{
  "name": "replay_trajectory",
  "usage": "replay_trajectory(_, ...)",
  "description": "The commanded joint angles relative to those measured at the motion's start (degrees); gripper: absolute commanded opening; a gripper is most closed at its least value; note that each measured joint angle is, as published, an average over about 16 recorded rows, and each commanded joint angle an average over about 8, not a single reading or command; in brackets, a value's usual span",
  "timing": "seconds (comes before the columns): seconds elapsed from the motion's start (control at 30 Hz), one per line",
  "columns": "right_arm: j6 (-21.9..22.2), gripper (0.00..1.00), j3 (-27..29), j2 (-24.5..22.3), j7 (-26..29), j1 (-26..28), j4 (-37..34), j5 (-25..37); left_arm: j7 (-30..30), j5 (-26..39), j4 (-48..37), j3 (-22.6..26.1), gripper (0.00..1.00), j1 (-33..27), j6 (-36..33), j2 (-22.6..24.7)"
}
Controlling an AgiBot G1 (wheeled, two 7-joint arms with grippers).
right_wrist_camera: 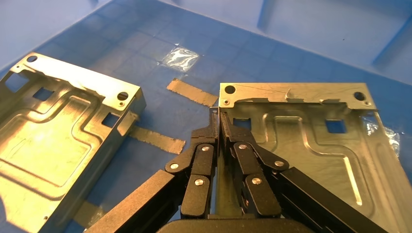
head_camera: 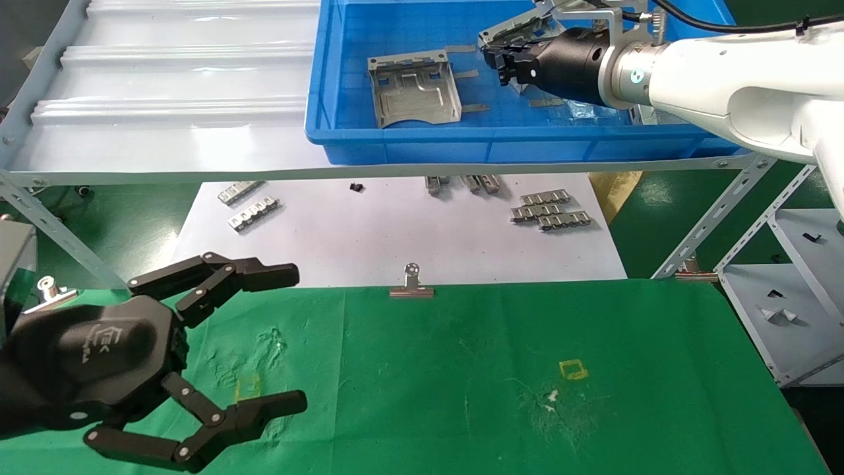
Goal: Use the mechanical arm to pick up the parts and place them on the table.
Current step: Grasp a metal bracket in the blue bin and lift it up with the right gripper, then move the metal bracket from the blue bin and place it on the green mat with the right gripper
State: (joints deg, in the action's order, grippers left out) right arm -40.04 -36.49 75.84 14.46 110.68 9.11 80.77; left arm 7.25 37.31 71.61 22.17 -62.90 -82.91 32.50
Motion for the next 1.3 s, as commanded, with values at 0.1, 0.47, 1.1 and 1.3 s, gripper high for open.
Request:
replay_trajectory(0.1, -1.81, 0.0, 0.46, -0.92, -0.99, 0.44, 0.4, -0.91, 0.0, 0.0, 0.0, 0.0, 1.0, 0.0, 0.0, 0.0)
replay_trajectory(0.47, -16.81, 0.0, 2.73, -6.95, -8.12, 4.17, 4.93, -4.96, 0.0, 0.0, 0.0, 0.0, 1.0, 0.0, 0.0, 0.0)
replay_trajectory(1.1, -51.77, 0.0, -2.0, -22.11, -17.14, 7.46, 14.59, -7.37, 0.0, 0.0, 0.0, 0.01, 1.0, 0.0, 0.0, 0.0)
replay_trajectory(1.3, -52.06, 0.0, -9.52, -30.07, -16.43, 3.62, 28.36, -14.04, 0.0, 0.0, 0.0, 0.01, 1.0, 0.0, 0.0, 0.0)
